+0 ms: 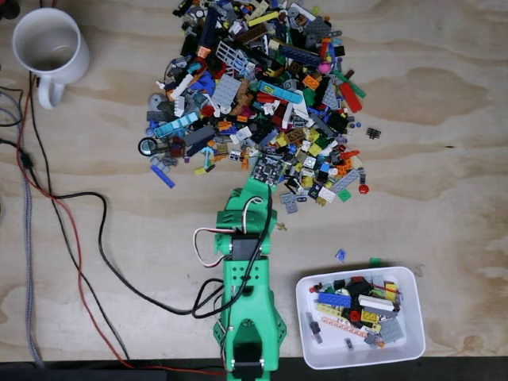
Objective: Find the closest Lego and put it in the bin.
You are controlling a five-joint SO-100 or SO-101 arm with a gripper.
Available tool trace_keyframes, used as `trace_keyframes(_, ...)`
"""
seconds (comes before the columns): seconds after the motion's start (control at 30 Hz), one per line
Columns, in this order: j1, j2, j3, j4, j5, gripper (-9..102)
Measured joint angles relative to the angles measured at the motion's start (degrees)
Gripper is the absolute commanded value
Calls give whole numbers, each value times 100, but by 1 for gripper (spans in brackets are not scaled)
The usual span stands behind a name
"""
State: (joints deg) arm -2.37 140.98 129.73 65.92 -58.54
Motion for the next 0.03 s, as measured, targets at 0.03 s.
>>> trace_keyframes(0.03, 9, 0, 0, 0, 0, 10)
